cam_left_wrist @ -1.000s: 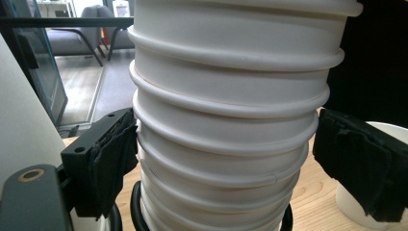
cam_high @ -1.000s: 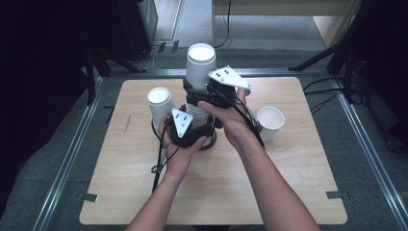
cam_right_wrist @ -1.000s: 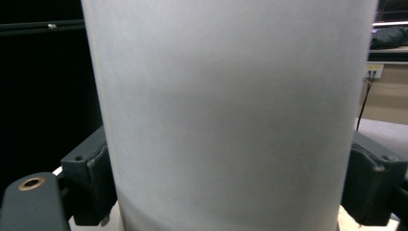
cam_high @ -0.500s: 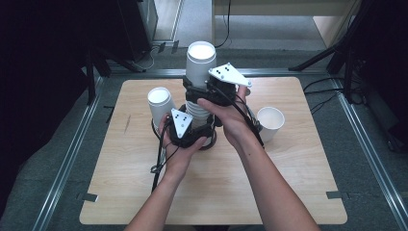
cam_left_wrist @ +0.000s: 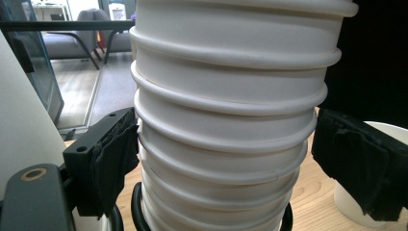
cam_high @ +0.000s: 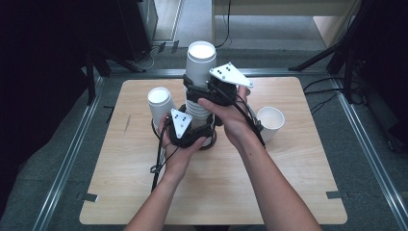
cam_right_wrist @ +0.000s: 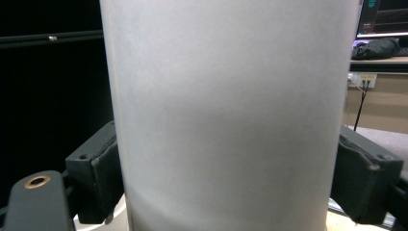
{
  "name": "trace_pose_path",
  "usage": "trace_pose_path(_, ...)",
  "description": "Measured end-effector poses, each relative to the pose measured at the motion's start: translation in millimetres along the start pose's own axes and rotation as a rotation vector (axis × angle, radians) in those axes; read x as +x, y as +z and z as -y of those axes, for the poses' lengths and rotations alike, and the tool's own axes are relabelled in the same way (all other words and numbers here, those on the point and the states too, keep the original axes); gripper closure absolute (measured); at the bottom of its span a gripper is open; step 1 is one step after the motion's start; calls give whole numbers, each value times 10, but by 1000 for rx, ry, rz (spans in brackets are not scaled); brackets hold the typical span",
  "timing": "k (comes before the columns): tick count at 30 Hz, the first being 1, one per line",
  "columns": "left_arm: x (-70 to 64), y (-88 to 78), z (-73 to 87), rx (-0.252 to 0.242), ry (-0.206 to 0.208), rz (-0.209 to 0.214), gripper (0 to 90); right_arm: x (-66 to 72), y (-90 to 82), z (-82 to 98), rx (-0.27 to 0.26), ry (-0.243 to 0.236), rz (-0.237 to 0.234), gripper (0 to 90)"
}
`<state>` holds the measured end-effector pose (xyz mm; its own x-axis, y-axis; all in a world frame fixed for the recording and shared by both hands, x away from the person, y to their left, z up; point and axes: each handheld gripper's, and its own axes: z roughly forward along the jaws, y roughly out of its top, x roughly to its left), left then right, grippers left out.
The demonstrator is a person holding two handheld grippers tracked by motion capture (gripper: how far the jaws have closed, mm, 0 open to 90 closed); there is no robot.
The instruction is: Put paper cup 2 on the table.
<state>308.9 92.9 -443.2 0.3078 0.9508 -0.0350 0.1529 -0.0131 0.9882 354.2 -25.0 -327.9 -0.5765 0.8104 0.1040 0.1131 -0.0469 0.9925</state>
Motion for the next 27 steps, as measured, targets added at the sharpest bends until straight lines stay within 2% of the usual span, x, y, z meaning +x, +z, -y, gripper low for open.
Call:
trace_pose_path(8, 5, -22, -16, -17, 2, 3, 104, 1, 0, -40, 8, 1, -4, 123)
trace_pose_path(12, 24, -46, -43, -32, -2, 0, 71, -10, -9, -42, 18, 3, 3, 40)
trace_pose_path(19, 56, -106, -134, -70, -17, 16, 71, -62, -51, -19, 19, 5, -21, 79)
trace_pose_path(27, 31, -124, -304, -96, -6, 31, 70, -93, -87, -53, 21, 11, -30, 50)
